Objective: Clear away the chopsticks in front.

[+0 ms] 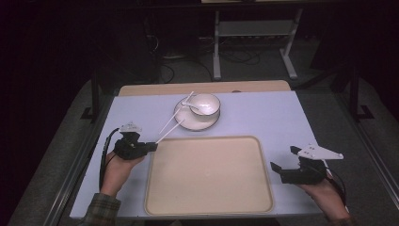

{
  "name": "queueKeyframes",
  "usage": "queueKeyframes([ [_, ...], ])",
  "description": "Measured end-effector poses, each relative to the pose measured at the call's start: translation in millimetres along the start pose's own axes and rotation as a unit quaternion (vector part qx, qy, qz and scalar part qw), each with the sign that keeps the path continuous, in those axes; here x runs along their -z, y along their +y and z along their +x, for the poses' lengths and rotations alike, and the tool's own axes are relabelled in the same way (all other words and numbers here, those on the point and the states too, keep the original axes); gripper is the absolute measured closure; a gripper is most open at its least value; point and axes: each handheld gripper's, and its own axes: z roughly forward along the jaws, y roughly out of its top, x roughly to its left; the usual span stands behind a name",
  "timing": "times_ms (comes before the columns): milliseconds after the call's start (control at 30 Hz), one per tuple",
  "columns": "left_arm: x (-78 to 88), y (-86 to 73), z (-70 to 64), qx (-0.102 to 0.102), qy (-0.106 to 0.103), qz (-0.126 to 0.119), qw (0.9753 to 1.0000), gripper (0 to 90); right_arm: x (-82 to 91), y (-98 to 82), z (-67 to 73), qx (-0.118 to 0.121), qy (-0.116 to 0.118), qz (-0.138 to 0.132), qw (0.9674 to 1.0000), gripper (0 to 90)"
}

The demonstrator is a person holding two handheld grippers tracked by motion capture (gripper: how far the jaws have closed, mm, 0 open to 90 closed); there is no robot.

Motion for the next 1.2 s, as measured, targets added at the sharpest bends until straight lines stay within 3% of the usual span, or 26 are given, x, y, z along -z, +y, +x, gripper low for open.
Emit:
queueKeyframes([
  [267, -2.1, -7.7, -14.7, -0.006, -0.028, 0.008, 0.9996, 84.9, -0.2, -0.2, 0.0, 0.0, 0.0, 0.001, 1.0, 5.8],
  [367, -8.3, -9.8, -24.5, -0.013, -0.047, 0.021, 0.9986, 84.9, -0.1, -0.2, 0.0, 0.0, 0.0, 0.001, 1.0, 5.8],
  [633, -22.5, -10.3, -35.3, -0.025, -0.063, 0.039, 0.9969, 84.9, -0.2, -0.3, 0.0, 0.0, -0.001, 0.002, 1.0, 5.8],
  [833, -33.9, -11.0, -38.6, -0.023, -0.079, 0.046, 0.9956, 84.8, -0.4, -0.3, -0.2, 0.0, -0.001, 0.002, 1.0, 5.8],
  [1200, -50.1, -11.1, -43.7, -0.036, -0.071, 0.064, 0.9948, 84.8, -0.9, -0.3, -0.7, -0.001, -0.001, 0.003, 1.0, 5.8],
])
